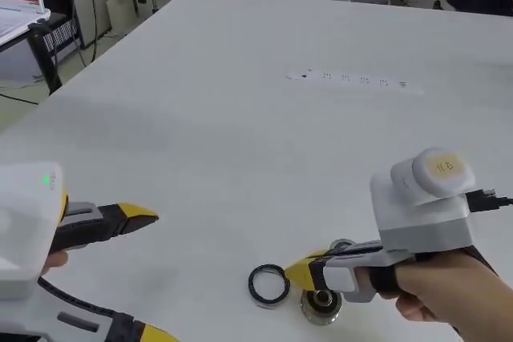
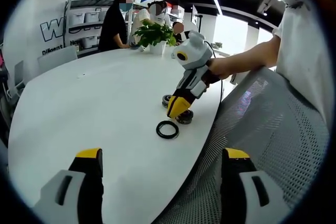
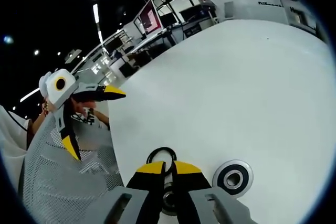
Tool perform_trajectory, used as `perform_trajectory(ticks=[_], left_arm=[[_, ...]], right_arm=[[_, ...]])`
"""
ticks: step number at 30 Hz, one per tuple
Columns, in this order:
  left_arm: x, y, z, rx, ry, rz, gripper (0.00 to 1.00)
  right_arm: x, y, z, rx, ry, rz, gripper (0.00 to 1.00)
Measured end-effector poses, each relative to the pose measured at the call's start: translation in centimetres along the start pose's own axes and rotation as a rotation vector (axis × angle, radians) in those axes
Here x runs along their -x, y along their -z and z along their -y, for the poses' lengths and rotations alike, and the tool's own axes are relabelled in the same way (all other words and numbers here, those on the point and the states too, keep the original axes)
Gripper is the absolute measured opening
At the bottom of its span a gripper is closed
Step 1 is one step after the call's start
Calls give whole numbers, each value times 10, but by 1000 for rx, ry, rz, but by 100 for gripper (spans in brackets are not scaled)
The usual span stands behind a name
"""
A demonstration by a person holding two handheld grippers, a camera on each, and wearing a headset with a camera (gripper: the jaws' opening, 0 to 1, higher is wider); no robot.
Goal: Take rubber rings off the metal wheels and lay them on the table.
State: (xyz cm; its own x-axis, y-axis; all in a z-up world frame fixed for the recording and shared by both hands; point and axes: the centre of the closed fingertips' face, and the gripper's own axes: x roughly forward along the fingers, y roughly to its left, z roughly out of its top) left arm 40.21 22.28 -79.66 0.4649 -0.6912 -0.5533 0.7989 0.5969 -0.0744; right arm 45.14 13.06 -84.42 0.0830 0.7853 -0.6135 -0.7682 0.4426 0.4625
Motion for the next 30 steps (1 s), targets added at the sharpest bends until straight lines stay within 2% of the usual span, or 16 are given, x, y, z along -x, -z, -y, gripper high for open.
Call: perform_trajectory(ticks=[17, 30], left_arm=[[0, -1, -1, -1, -3, 2, 92], [0, -3, 0, -4, -2, 14, 92]], right_arm=[[5, -7, 2, -4, 5, 29, 2], [10, -12, -4, 35, 13, 37, 3]])
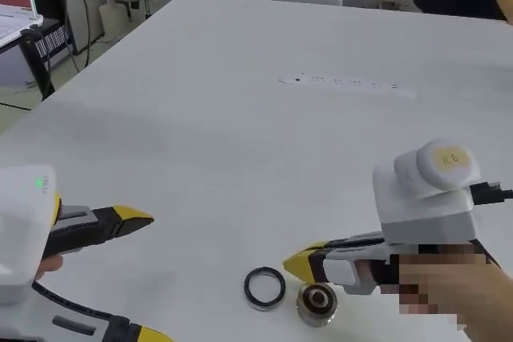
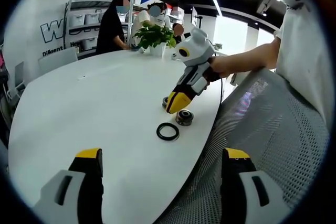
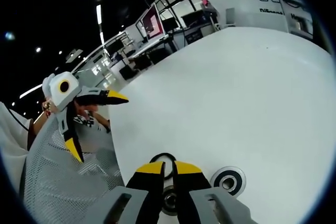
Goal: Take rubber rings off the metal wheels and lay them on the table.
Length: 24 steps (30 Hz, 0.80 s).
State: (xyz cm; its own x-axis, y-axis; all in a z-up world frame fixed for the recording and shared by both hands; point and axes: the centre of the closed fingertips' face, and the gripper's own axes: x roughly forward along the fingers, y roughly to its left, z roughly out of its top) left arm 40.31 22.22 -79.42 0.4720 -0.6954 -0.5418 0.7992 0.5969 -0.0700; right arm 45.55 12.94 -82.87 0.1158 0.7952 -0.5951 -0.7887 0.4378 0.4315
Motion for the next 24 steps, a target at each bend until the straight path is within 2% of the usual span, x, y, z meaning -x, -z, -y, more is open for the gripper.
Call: perform_trajectory(ticks=[12, 24], left_arm=[[0, -1, 1, -9, 5, 3, 93], [1, -2, 3, -16, 13, 4, 93]], right_arm=[[4, -8, -11, 66, 2, 6, 4], [14, -19, -24, 120, -24, 32, 17]])
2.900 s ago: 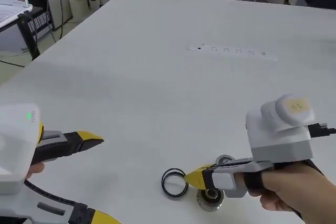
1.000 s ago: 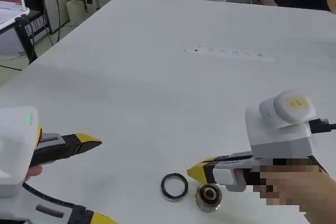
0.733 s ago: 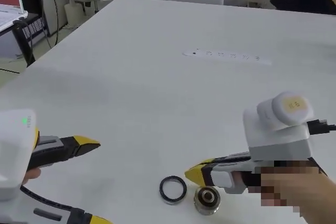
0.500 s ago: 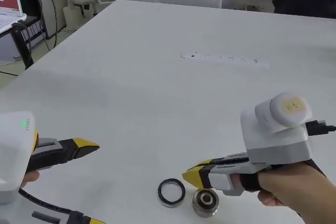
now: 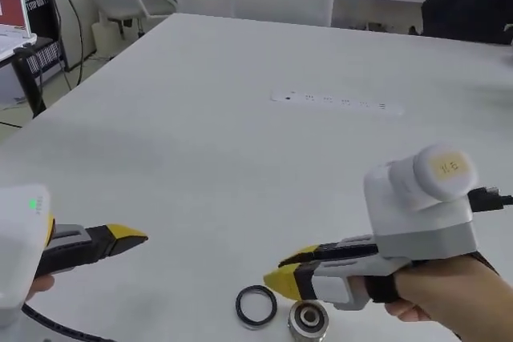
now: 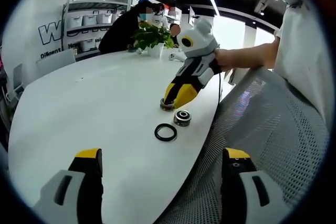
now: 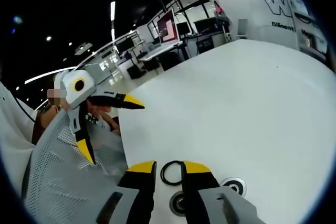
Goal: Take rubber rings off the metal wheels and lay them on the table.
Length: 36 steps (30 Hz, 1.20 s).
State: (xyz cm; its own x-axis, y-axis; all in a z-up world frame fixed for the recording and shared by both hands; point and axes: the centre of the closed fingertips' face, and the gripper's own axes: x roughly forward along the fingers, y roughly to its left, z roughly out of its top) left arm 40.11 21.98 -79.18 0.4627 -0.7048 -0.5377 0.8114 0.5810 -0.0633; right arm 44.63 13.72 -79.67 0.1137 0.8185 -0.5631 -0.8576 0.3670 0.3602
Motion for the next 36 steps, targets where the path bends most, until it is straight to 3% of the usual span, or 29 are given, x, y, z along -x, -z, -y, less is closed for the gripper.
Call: perform_trajectory(ticks=[12, 17, 25, 36], left_arm=[[-1, -1, 4, -7, 20, 0, 93], [-2, -1, 5, -6, 29, 3, 93], [-2, -2, 5, -8, 31, 7, 94], [-2, -2, 4, -11, 28, 8, 94]], right_arm=[[17, -25, -18, 101, -7, 36, 34], [21, -25, -25, 145, -13, 25, 39], [29, -19, -29, 289, 20, -38, 48], [46, -17, -28, 348, 43, -44, 58]])
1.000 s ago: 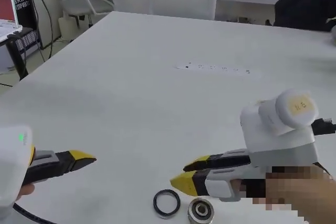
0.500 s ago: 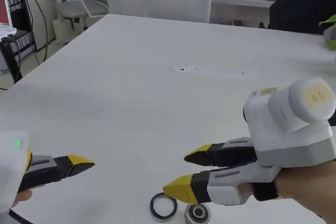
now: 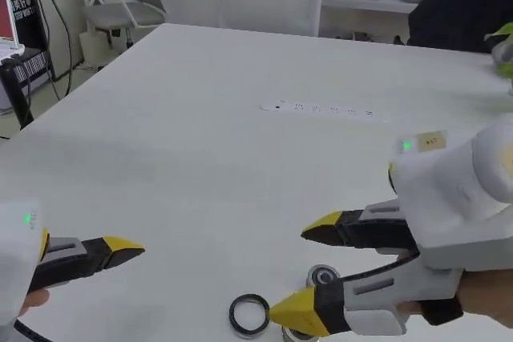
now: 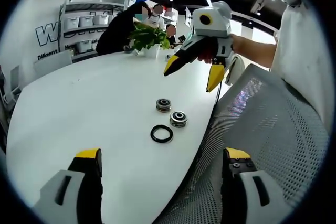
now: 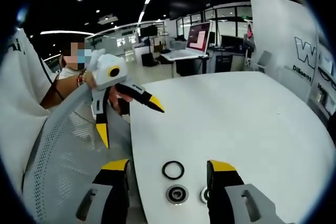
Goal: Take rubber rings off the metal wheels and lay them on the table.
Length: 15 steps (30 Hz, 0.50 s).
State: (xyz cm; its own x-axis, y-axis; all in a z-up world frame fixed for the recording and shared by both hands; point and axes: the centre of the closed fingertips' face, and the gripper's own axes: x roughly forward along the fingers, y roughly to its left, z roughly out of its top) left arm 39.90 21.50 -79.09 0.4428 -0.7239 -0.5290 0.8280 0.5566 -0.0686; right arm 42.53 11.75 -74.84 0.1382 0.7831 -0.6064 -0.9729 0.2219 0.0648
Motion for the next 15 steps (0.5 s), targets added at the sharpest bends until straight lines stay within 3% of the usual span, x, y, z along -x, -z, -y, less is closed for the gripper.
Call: perform_trajectory(ticks=[8, 15], left_arm=[[0, 2, 1, -3, 5, -9, 94], [0, 2, 2, -2, 5, -9, 94]], right_arm=[[21, 2, 7, 20, 38, 29, 69], [36, 11, 14, -10, 75, 51, 74]])
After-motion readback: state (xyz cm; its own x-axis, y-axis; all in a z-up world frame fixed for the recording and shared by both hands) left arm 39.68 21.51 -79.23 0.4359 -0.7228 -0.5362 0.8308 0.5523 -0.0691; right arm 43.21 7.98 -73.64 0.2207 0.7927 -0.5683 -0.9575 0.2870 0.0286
